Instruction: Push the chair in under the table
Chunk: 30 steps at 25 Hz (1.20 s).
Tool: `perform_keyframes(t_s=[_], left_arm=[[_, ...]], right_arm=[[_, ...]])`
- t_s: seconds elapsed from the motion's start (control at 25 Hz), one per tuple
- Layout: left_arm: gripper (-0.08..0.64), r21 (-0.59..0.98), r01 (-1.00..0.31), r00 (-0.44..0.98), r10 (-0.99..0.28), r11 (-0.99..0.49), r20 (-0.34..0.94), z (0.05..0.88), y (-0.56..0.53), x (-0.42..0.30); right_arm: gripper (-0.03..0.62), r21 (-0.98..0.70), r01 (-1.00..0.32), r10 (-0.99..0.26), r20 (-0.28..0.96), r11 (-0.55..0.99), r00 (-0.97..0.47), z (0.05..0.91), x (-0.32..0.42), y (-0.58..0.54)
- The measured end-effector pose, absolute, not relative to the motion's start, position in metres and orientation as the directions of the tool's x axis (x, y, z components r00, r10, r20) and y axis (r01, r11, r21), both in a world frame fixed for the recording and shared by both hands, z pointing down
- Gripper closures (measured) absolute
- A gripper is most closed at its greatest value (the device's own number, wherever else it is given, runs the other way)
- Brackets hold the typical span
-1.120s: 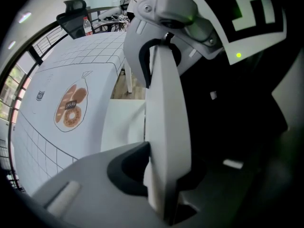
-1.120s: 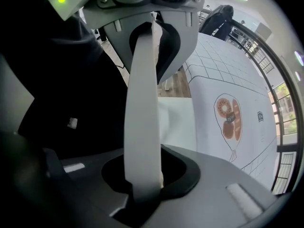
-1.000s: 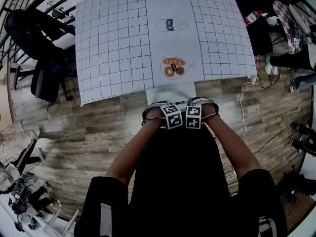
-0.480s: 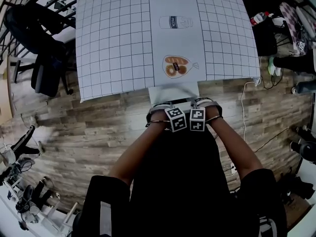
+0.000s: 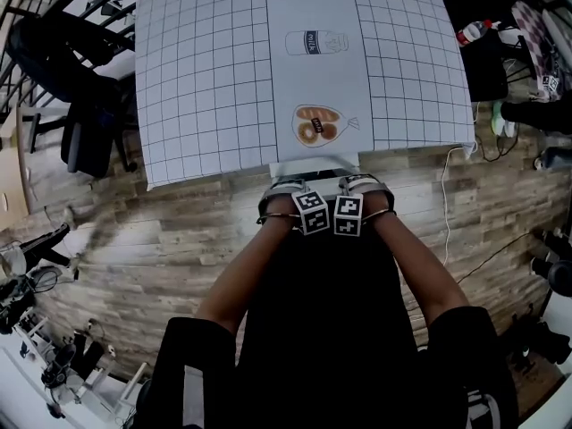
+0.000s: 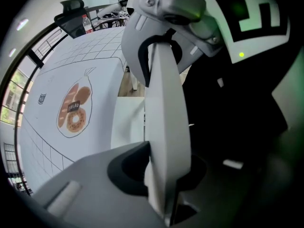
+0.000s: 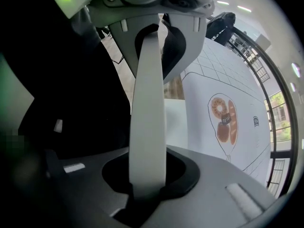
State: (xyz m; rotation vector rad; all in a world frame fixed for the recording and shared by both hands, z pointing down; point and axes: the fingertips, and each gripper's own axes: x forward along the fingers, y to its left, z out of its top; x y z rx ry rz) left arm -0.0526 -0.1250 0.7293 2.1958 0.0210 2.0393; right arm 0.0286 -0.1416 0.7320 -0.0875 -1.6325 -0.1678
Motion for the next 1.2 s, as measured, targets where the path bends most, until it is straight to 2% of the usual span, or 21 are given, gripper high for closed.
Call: perform_keyframes(t_s=[1.2], left_arm=[[0.465,0.122,-0.116,0.068,0.115,-0.986,0.991,0.739,-0.211,-0.056]], right_arm=[[0.518,0.063,0.162,-0.05,0.995,0.985,-0.081,0.743,0.025,-0.229]])
